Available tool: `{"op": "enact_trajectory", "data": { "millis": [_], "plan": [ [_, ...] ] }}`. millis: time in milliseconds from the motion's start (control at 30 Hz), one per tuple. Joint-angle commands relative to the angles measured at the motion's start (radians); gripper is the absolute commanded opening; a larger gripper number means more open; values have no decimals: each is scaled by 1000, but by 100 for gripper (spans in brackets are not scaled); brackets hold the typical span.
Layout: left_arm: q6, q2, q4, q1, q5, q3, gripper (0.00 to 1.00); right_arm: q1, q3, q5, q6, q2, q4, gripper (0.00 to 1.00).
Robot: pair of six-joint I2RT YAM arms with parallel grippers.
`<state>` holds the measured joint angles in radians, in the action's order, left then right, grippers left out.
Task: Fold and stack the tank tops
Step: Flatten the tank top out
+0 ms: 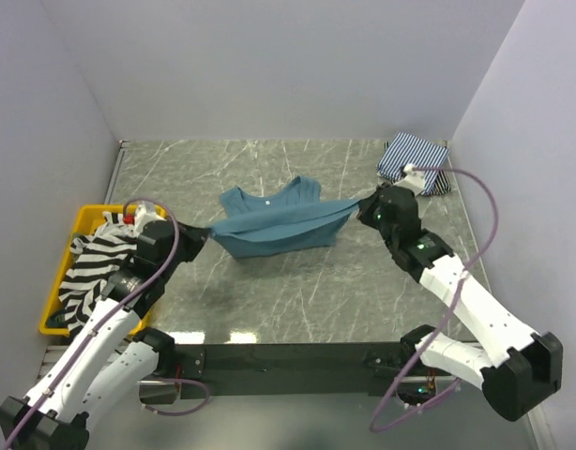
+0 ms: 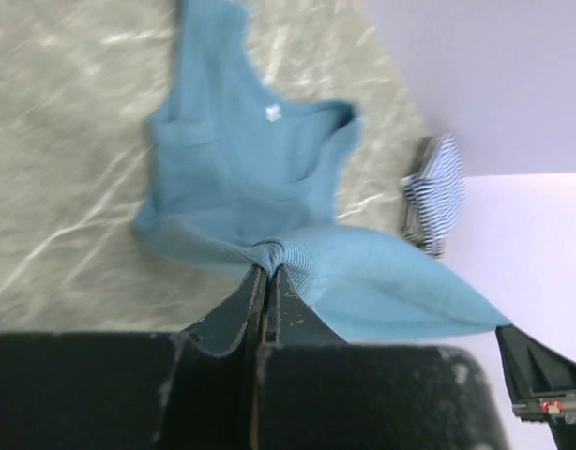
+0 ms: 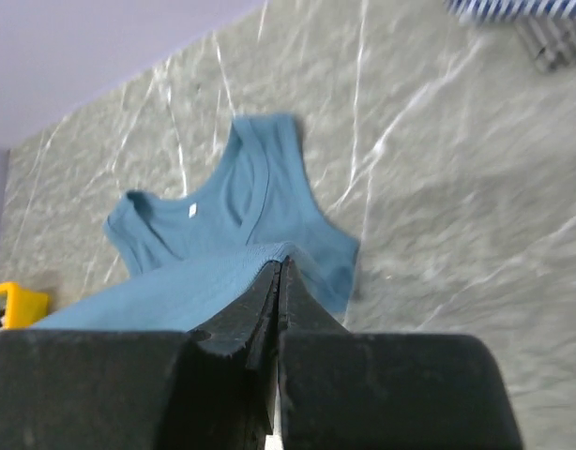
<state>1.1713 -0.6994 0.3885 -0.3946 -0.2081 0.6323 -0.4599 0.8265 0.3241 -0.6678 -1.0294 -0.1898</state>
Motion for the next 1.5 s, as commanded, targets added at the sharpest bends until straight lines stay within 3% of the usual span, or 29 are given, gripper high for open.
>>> {"op": "enact_trajectory", "data": {
  "millis": [0,400,633,767,867,1033,1167,1300,1400,1433,1467],
  "plan": [
    [-35,-29,-27,8,-22,148,1,7,167,108,166,38,-235,0],
    [-90,-114,-80,8,29,565,1,4,699,-14,402,69,-336,0],
    [-73,-34,-181,7,35,661,1,6,997,-85,422,78,-297,0],
    [-33,-54,-202,8,68,696,1,4,1227,-197,395,-61,-420,0],
    [-27,-69,-129,7,18,727,1,6,1214,-212,386,-64,-418,0],
    [17,-75,-201,8,-7,632,1,6,1180,-269,387,-132,-473,0],
    [-2,-227,-270,10,-27,647,1,24,1114,-273,404,-234,-396,0],
    [-26,-409,-385,74,64,750,1,108,1192,-333,376,-383,-327,0],
    [-6,-578,-479,158,223,900,1,165,1359,-395,343,-533,-301,0],
    [-2,-624,-484,178,254,953,1,179,1485,-404,329,-616,-310,0],
    [-1,-712,-470,218,291,1071,1,193,1554,-417,321,-658,-319,0]
  ]
}}
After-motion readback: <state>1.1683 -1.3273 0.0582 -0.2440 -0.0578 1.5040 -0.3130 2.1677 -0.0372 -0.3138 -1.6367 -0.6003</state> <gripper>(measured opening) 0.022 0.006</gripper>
